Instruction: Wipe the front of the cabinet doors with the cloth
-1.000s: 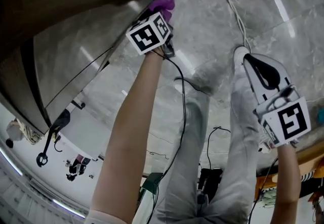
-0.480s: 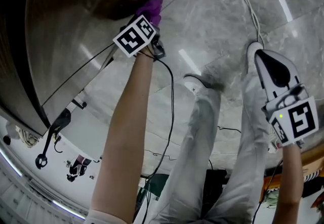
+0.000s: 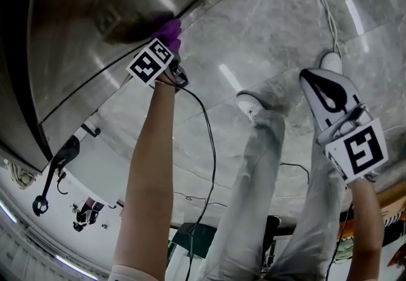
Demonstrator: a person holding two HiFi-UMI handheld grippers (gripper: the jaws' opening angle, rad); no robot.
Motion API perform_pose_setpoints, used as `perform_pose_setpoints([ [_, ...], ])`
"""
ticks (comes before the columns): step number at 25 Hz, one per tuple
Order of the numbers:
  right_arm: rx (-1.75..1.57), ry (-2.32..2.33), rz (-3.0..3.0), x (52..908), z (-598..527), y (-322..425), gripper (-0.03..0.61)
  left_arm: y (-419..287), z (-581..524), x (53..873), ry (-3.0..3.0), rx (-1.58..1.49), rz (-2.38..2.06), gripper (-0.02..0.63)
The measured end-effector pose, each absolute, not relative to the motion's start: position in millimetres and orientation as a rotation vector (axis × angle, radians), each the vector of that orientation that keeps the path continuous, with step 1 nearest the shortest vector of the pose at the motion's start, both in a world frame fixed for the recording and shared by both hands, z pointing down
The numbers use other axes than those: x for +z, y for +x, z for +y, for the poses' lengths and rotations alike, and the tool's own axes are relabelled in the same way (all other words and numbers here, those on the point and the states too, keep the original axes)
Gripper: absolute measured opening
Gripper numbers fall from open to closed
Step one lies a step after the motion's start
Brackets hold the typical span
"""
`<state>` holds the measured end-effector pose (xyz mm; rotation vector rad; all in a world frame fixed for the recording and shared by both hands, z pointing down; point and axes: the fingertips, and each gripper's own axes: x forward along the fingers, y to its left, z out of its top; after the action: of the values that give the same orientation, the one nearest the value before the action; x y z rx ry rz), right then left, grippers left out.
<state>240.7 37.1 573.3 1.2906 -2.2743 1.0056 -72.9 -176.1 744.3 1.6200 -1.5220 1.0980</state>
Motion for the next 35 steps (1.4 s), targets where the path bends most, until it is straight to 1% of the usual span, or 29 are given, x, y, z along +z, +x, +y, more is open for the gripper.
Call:
perform_pose_setpoints([
  [3, 0.973, 1.214, -2.277, 578, 38, 219, 0.028, -111, -173, 741, 1.582, 1.100, -1.538, 0.058],
  [5, 0.964, 1.194, -2.279, 576, 36, 209, 0.028, -120, -171, 739, 1.616, 1.120, -1.493, 0.061],
  [8, 0.954, 1.209, -2.286, 567, 26, 200, 0.028, -125, -168, 731, 1.648, 1.125, -1.478, 0.060],
  [11, 0.943, 1.214, -2.298, 552, 16, 191, 0.028, -128, -157, 715, 1.655, 1.051, -1.490, 0.058],
  [15, 0.911, 1.126, -2.335, 532, 11, 176, 0.028, -104, -119, 680, 1.765, 0.957, -1.380, 0.058],
  [20, 0.860, 0.990, -2.396, 495, 7, 152, 0.028, -66, -80, 596, 1.984, 0.877, -1.305, 0.058],
  [23, 0.822, 0.917, -2.437, 464, 6, 144, 0.028, -51, -60, 536, 2.041, 0.776, -1.357, 0.058],
  [30, 0.724, 0.761, -2.497, 386, 4, 153, 0.028, -23, -19, 406, 2.031, 0.478, -1.561, 0.058],
  [35, 0.608, 0.789, -2.544, 313, 5, 173, 0.028, -12, -3, 315, 2.060, 0.310, -1.627, 0.058],
])
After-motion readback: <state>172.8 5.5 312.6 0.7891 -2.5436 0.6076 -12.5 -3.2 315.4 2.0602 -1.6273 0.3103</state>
